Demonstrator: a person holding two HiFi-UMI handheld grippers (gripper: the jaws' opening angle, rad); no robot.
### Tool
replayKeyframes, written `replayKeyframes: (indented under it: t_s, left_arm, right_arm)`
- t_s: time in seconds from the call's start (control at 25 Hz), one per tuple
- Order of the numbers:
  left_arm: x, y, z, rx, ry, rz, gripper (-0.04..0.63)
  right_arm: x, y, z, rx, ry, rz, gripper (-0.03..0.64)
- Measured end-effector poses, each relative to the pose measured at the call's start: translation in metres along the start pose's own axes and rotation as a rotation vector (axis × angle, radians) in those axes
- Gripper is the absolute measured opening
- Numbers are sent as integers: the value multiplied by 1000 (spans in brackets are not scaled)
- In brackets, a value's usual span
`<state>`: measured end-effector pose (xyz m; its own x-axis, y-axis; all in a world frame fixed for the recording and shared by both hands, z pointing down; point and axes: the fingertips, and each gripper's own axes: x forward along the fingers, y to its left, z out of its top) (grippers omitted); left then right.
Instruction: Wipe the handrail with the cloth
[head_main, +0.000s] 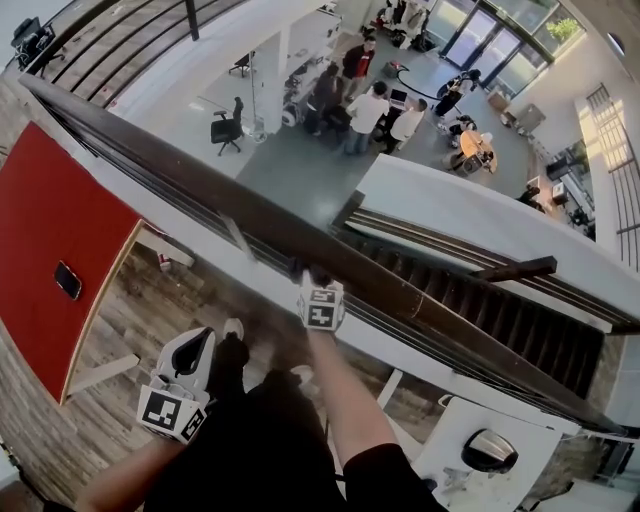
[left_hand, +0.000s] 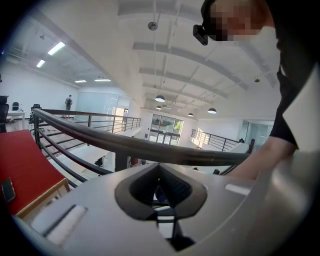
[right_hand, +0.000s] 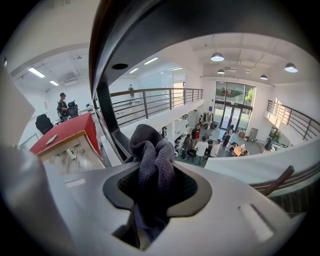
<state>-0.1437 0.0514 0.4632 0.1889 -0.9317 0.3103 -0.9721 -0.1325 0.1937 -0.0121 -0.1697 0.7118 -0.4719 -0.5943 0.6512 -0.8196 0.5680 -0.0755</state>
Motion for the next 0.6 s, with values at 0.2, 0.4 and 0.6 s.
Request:
replayKeyframes:
  t_s: [0.2,0.4,0.6]
  left_arm:
    - [1,-13,-4,0,-6,-2,-2]
    - [4,-26,-5,3,-7,-13,-2]
    - [7,-39,-7,7,-6,-32,-2]
  right_arm:
    - [-6,-10,-5,-16,3,6,120]
    - [-10,-19,-8,-19,-2,-5,120]
    - [-20,-28,-14,-18,1,-9,120]
